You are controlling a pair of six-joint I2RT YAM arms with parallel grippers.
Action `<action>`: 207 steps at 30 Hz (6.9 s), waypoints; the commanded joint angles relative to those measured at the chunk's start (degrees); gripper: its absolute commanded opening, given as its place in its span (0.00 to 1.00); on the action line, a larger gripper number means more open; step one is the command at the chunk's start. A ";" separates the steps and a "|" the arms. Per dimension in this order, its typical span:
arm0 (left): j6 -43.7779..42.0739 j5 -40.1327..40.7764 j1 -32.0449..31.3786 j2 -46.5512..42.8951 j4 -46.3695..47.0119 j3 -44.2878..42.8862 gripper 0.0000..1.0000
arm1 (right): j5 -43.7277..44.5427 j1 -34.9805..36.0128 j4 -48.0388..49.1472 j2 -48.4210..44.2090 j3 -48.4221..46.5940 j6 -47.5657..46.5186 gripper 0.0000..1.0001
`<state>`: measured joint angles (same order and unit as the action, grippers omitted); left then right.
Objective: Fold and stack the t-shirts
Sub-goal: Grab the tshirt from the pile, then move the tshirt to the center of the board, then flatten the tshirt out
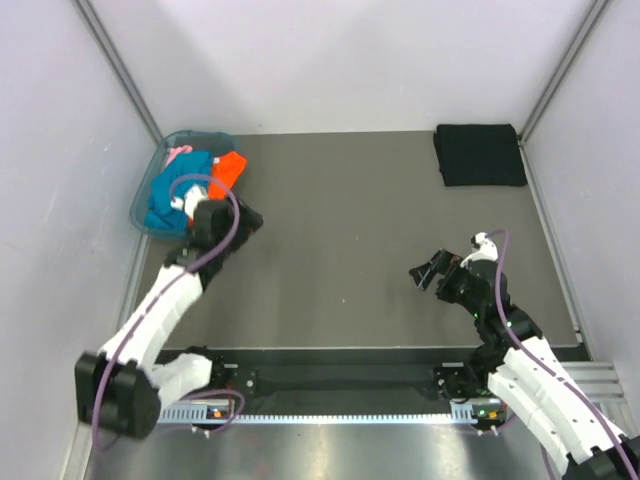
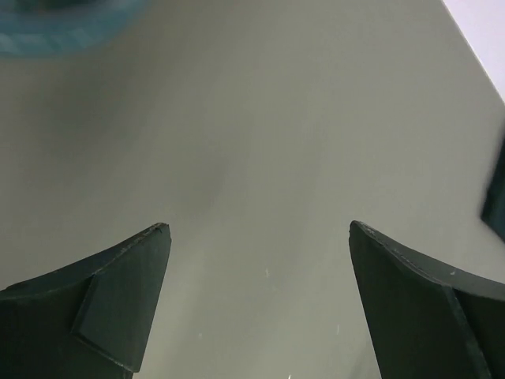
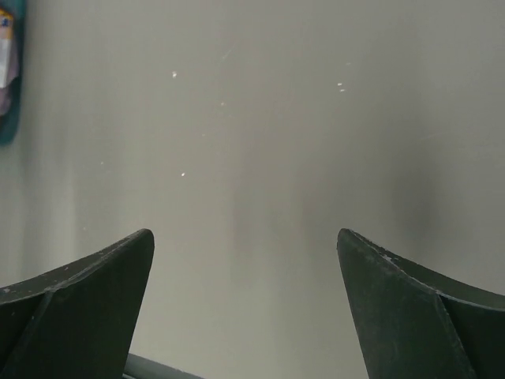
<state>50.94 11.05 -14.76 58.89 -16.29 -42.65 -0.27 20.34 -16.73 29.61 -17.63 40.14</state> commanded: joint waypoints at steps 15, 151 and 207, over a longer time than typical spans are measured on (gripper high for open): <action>-9.01 -9.74 20.74 62.36 -20.67 -68.22 0.75 | -29.52 -2.14 -11.04 32.71 -21.57 -16.58 1.00; -32.91 2.36 -24.26 19.29 -17.91 -63.06 0.00 | -22.06 10.08 -31.69 30.07 -57.43 -7.43 0.15; -4.19 -15.48 -26.82 8.70 -9.88 -33.64 0.00 | -29.35 -7.86 -26.33 40.00 -41.26 -23.53 0.82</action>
<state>42.06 -11.62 -42.94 70.89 -25.39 -76.64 -30.81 11.25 -43.18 69.47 -54.98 18.81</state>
